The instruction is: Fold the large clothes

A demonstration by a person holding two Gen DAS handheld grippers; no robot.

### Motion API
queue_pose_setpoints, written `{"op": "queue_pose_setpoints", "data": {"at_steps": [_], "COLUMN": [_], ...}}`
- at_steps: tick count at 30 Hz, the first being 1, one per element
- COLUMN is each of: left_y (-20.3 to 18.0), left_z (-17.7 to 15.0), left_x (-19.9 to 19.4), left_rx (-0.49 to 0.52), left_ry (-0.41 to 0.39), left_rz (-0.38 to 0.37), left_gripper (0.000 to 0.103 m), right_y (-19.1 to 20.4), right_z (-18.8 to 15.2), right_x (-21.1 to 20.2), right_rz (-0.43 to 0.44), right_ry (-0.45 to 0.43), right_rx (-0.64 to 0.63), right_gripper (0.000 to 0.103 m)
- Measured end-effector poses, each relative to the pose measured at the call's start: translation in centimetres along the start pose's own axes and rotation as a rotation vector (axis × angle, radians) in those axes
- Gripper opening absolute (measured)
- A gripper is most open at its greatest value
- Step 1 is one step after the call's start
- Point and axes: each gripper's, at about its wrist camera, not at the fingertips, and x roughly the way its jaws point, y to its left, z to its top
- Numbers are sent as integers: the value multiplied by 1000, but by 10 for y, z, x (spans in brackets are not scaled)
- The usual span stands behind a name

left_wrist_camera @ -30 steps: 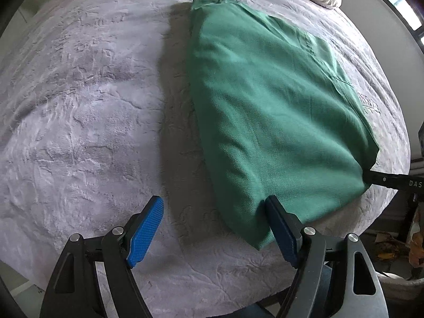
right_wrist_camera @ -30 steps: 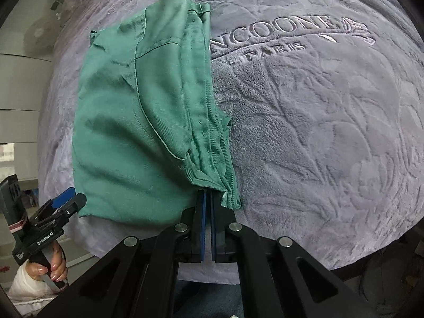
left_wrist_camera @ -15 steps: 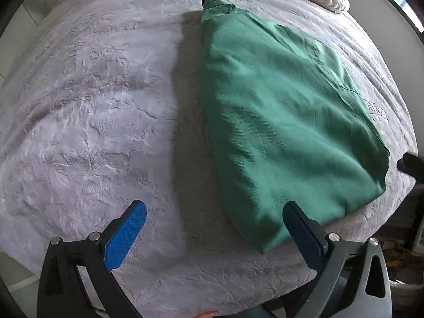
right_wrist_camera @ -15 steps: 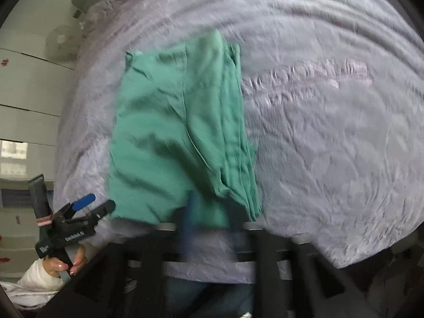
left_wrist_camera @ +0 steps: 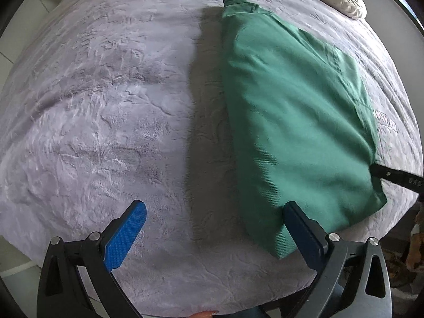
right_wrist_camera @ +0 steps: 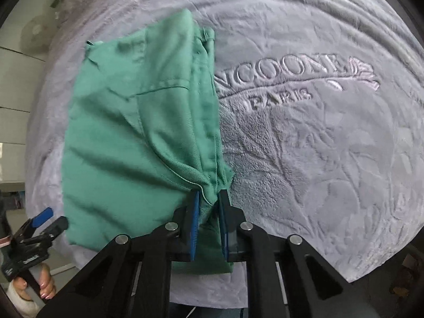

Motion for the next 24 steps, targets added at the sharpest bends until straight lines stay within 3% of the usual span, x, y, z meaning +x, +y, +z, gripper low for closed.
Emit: {"op": "queue_pose_setpoints", "data": {"at_steps": [7, 24], "left_y": [0, -23], "left_z": [2, 10], "left_x": [1, 6], "left_rx": [-15, 30], "left_ry": [18, 26], "left_rz": [10, 68], "left_gripper": [103, 103], "right_y": [-3, -21], "right_z": [-1, -15], "right_x": [5, -34], "right_rz": [-28, 23], "right_ry": [-2, -28], "right_rx": [-5, 39], "right_gripper": [36, 45]}}
